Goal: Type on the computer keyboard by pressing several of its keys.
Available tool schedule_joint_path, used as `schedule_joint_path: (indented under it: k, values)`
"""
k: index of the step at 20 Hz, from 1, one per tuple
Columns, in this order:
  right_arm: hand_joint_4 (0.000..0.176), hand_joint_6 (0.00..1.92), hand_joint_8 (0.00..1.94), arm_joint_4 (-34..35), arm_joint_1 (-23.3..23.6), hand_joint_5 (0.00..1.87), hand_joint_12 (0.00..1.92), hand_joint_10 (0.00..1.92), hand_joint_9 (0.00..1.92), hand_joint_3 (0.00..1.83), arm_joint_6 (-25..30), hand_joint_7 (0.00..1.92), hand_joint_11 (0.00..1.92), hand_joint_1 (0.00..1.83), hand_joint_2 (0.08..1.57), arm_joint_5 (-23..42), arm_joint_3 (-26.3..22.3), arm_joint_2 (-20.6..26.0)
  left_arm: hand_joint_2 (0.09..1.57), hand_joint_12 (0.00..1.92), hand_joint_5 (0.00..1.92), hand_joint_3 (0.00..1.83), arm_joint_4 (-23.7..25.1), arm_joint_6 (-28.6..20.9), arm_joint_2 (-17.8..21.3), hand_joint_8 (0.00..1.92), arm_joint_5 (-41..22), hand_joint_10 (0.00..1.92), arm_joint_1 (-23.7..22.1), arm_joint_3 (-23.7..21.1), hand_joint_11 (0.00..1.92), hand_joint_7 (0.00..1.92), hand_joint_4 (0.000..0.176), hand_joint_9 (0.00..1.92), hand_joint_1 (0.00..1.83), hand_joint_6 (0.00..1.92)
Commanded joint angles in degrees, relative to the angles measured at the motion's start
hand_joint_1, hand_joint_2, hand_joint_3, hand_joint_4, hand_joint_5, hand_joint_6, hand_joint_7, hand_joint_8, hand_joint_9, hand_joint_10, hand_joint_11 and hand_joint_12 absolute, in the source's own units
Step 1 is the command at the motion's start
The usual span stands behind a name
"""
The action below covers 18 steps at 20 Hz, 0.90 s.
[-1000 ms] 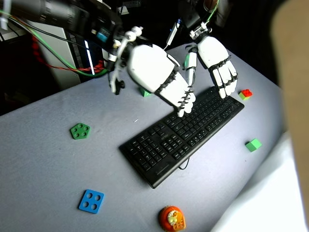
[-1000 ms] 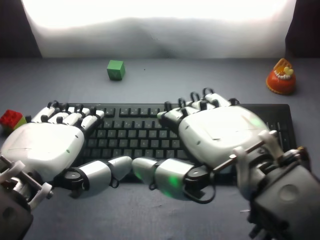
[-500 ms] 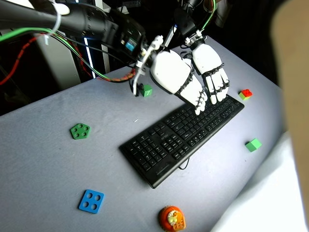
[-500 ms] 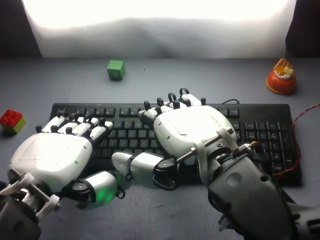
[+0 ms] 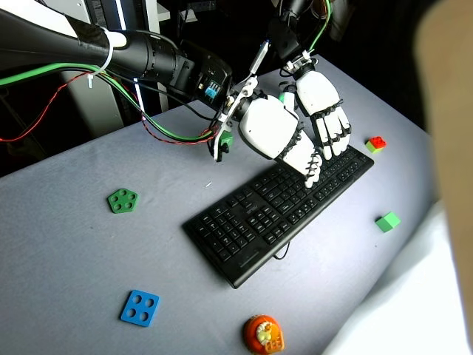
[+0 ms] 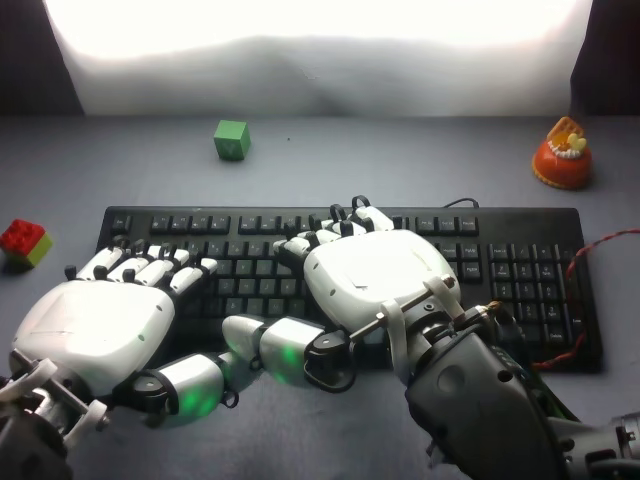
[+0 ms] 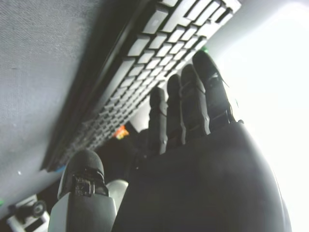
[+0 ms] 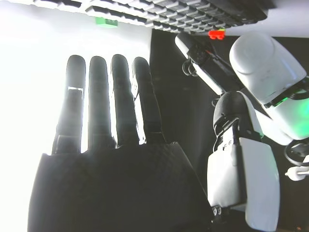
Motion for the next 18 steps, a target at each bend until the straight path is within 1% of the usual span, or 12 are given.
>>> schedule_joint_path:
  k: [1,2,4,7,8,9,11,12,14,16,17,18]
  values:
    - [0.013,0.04,0.01,-6.8,0.4,0.41,0.85,0.09,0.25,0.0,1.1,0.39,0.0,0.07,1.12,3.5,0.3,0.0,1.14,0.64,0.26,0.0,3.3,-0.6,-0.3,0.0,-5.7,0.0,-0.1,0.5,0.0,0.2,0.037,0.17,0.0,0.01]
    - [0.013,0.05,0.01,-7.0,0.4,0.43,0.85,0.09,0.26,0.0,1.4,0.39,0.0,0.07,1.12,3.6,0.6,0.0,1.14,0.63,0.27,0.0,3.6,-0.8,-0.5,0.0,-5.7,0.0,-0.1,0.7,0.0,0.2,0.035,0.16,0.0,0.01]
    - [0.003,0.08,0.01,-7.0,0.2,0.51,0.9,0.09,0.27,0.0,1.4,0.41,0.0,0.08,1.12,3.6,0.9,0.1,1.15,0.6,0.3,0.0,3.6,-1.0,-0.8,0.0,-5.7,0.0,-0.1,1.0,0.0,0.19,0.031,0.16,0.0,0.02]
    - [0.0,0.11,0.02,-7.2,-0.6,0.59,0.92,0.09,0.27,0.0,1.4,0.43,0.0,0.06,1.13,3.6,1.3,0.6,1.16,0.59,0.35,0.0,3.7,-1.0,-0.9,0.0,-5.7,0.0,-0.1,1.1,0.0,0.2,0.022,0.15,0.0,0.02]
    - [0.0,0.11,0.03,-7.2,-0.9,0.6,0.97,0.1,0.31,0.0,1.4,0.49,0.0,0.06,1.13,3.5,1.5,0.9,1.16,0.59,0.35,0.0,3.7,-1.0,-1.0,0.01,-5.7,0.01,-0.1,1.1,0.0,0.21,0.019,0.17,0.0,0.01]
    - [0.0,0.1,0.03,-7.2,-1.2,0.59,1.01,0.11,0.35,0.0,1.4,0.56,0.0,0.05,1.13,3.4,1.6,1.4,1.16,0.59,0.34,0.01,3.7,-1.0,-1.0,0.02,-5.7,0.01,-0.1,1.2,0.0,0.23,0.022,0.18,0.0,0.01]
    - [0.0,0.09,0.05,-7.4,-1.5,0.57,0.95,0.13,0.41,0.0,1.5,0.69,0.0,0.06,1.13,3.4,1.7,1.9,1.17,0.62,0.32,0.0,3.7,-1.0,-1.1,0.02,-5.7,0.02,-0.1,1.3,0.0,0.28,0.018,0.21,0.0,0.0]
    - [0.0,0.06,0.04,-7.4,-1.7,0.54,1.04,0.16,0.47,0.0,1.6,0.73,0.0,0.07,1.14,3.4,1.8,2.1,1.17,0.66,0.28,0.0,3.7,-1.0,-1.2,0.01,-5.7,0.01,-0.1,1.3,0.0,0.34,0.025,0.24,0.0,0.0]
    - [0.0,0.05,0.03,-7.8,-2.1,0.52,1.06,0.17,0.48,0.01,1.8,0.71,0.0,0.05,1.14,3.1,2.3,2.2,1.17,0.66,0.27,0.0,3.7,-1.0,-1.3,0.01,-5.7,0.01,-0.1,1.5,0.0,0.35,0.027,0.25,0.0,0.0]
    - [0.0,0.02,0.01,-8.9,-2.5,0.46,1.26,0.23,0.55,0.01,2.1,0.68,0.0,0.03,1.15,3.0,3.1,2.0,1.17,0.72,0.24,0.0,3.7,-1.0,-1.5,0.01,-5.7,0.01,-0.1,1.8,0.0,0.36,0.028,0.28,0.0,0.0]
    - [0.0,0.01,0.0,-8.9,-2.6,0.42,1.34,0.37,0.55,0.0,2.2,0.65,0.0,0.03,1.16,3.0,3.4,1.8,1.17,0.74,0.2,0.0,3.8,-1.0,-1.5,0.0,-5.5,0.01,-0.1,1.9,0.0,0.35,0.036,0.29,0.0,0.0]
    - [0.0,0.0,0.0,-8.9,-2.6,0.4,1.41,0.53,0.53,0.0,2.3,0.65,0.0,0.03,1.16,3.0,3.8,1.6,1.17,0.77,0.19,0.0,4.0,-1.0,-1.5,0.0,-5.3,0.01,-0.1,2.0,0.0,0.36,0.036,0.3,0.0,0.0]
